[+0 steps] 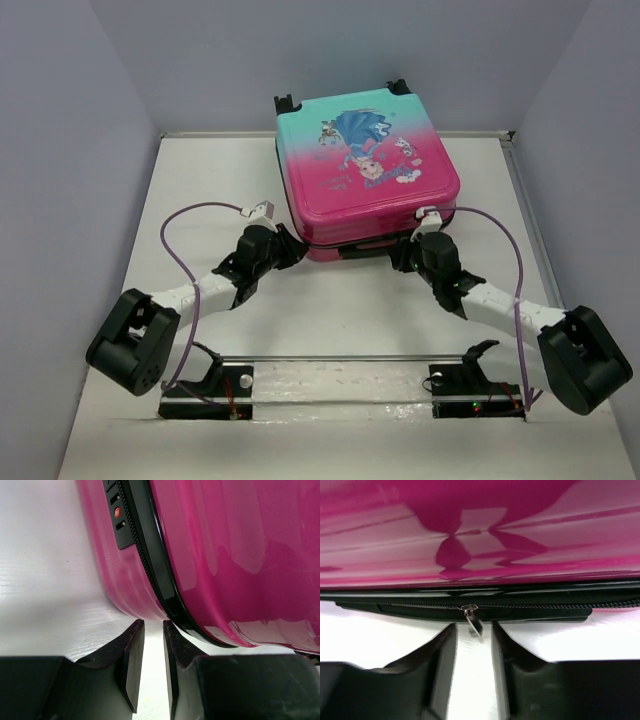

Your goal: Pack the luggage

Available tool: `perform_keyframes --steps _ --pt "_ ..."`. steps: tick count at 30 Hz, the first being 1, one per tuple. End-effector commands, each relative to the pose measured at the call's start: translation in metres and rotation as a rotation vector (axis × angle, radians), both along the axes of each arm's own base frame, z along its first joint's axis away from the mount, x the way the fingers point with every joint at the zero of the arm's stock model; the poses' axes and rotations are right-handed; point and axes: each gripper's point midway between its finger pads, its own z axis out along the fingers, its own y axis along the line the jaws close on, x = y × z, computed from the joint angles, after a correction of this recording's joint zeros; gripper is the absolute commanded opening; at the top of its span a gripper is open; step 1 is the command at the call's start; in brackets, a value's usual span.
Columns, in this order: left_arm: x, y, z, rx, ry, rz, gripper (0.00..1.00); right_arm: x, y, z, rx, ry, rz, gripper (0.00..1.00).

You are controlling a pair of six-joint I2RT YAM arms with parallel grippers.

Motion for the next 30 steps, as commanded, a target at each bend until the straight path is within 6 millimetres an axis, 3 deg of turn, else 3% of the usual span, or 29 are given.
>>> perform_keyframes --steps 1,2,8,13,20,30 --pt "0.02 -0.009 0.046 -0.052 -0.135 0.013 0.33 0.025 -0.004 0.049 0.037 -0.13 -0.071 0.48" --pt "0.019 -0.009 0.046 -0.053 -0.136 0.015 0.33 0.024 -0.005 0.049 0.038 -0.128 -0.075 0.53" --pt "0.021 -0.006 0.05 -0.041 -0.15 0.026 0.33 0.029 -0.005 0.053 0.03 -0.144 -0.086 0.53" --pt "0.021 -0.004 0.051 -0.034 -0.154 0.029 0.33 0.038 0.008 0.064 0.061 -0.193 -0.041 0.45" --pt "0.019 0.0 0.051 -0.016 -0.16 0.035 0.33 0.045 0.008 0.071 0.071 -0.261 -0.048 0.29" --pt "0.022 0.012 0.048 0.039 -0.156 0.082 0.33 0.032 -0.001 0.096 0.087 -0.311 -0.053 0.38"
